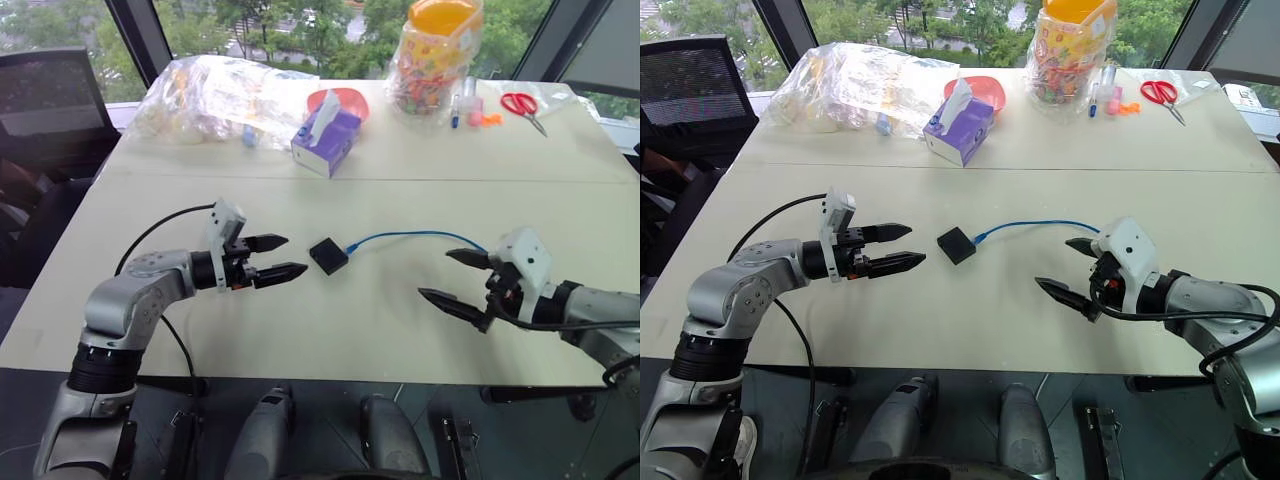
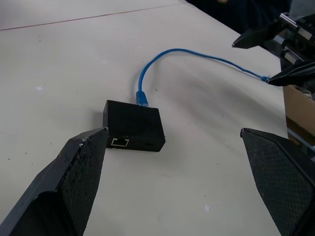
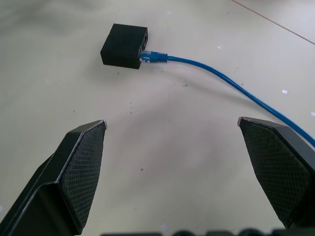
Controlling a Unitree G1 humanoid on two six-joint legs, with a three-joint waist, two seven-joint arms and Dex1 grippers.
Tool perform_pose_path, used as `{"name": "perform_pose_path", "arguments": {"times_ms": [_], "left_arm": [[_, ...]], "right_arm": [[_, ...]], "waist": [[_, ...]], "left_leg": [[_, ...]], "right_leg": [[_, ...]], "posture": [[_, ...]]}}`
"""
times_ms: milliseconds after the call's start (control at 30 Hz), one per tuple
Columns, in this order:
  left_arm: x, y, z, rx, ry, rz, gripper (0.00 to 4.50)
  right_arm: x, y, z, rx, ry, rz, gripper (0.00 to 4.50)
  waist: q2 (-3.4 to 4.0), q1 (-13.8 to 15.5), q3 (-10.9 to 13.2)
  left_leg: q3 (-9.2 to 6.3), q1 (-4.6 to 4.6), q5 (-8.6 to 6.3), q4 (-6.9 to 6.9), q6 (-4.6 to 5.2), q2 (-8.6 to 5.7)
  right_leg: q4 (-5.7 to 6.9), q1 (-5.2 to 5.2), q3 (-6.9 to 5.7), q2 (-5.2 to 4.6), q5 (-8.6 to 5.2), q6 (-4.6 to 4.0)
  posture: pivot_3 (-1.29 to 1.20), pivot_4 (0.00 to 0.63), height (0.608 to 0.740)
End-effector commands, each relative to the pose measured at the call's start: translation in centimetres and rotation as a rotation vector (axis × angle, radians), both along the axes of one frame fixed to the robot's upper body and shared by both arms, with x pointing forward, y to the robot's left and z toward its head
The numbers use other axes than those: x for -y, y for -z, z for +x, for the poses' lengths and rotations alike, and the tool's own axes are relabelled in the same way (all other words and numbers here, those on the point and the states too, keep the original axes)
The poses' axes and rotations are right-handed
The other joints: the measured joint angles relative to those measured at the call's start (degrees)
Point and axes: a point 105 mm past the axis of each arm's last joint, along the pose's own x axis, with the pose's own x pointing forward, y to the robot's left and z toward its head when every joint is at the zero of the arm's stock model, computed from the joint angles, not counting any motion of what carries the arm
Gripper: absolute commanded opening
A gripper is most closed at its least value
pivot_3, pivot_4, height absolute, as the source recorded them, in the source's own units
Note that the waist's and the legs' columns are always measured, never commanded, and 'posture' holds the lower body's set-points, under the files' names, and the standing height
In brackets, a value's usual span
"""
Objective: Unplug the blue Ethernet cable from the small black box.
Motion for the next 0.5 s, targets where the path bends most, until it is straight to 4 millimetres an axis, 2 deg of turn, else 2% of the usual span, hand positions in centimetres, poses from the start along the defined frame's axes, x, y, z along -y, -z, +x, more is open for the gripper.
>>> {"name": "perform_pose_path", "arguments": {"times_ms": [33, 267, 500], "left_arm": [[0.0, -1.2, 0.0, 0.055, 0.005, -0.03, 4.45], [-0.1, -2.1, 0.5, 0.045, -0.021, -0.069, 4.45], [-0.4, -2.0, 1.0, 0.07, -0.048, -0.045, 4.45]], "right_arm": [[0.0, -1.0, 0.3, 0.046, -0.01, -0.018, 4.5], [0.1, -1.8, 1.0, 0.057, -0.041, -0.052, 4.5], [-0.5, -2.1, 2.5, 0.048, -0.107, -0.122, 4.5]], "waist": [[0.0, 0.01, 0.0], [0.0, 0.0, 0.0], [0.0, -0.12, 0.0]], "left_leg": [[0.0, 0.0, 0.0, 0.0, 0.0, 0.0], [0.0, 0.01, 0.01, 0.0, 0.01, 0.0], [0.02, 0.02, 0.02, 0.01, 0.03, -0.01]], "right_leg": [[0.0, 0.0, 0.0, 0.0, 0.0, 0.0], [0.01, 0.01, 0.0, 0.0, 0.0, 0.0], [0.02, 0.0, 0.01, 0.01, 0.01, 0.01]], "posture": [[0.0, 0.15, 0.728], [0.0, 0.15, 0.728], [0.0, 0.15, 0.728]]}}
